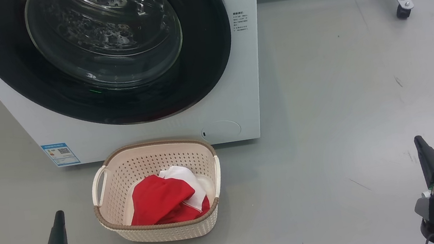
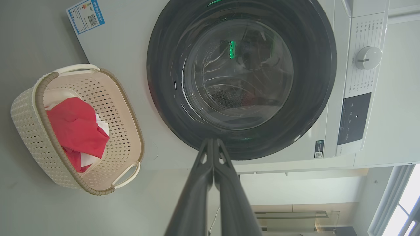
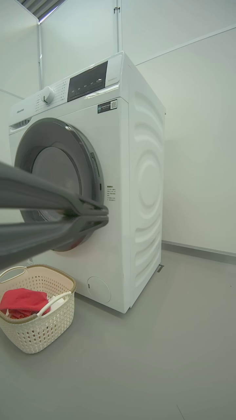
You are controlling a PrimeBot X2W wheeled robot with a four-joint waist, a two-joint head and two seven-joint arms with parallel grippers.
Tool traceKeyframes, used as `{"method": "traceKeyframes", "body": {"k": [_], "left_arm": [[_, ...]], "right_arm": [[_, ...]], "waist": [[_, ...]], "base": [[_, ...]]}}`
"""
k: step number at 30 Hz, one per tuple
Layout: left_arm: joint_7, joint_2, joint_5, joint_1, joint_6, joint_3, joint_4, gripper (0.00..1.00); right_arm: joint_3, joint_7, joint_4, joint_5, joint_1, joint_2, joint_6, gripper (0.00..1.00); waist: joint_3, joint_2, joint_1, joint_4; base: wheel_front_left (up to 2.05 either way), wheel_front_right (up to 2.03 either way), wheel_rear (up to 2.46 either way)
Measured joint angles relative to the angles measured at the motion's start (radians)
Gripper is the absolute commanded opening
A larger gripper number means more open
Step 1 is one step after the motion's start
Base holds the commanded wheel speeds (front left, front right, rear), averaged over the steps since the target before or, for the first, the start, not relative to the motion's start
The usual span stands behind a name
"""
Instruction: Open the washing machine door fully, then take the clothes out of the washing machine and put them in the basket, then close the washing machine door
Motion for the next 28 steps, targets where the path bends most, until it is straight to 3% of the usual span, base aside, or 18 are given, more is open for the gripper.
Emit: {"method": "traceKeyframes", "body": {"k": [28], "left_arm": [[0.000, -0.001, 0.000, 0.000, 0.000, 0.003, 0.000, 0.00]], "right_arm": [[0.001, 0.000, 0.000, 0.001, 0.000, 0.000, 0.000, 0.00]], "waist": [[0.000, -0.0001, 0.0000, 0.000]], "base": [[0.00, 0.00, 0.00]]}}
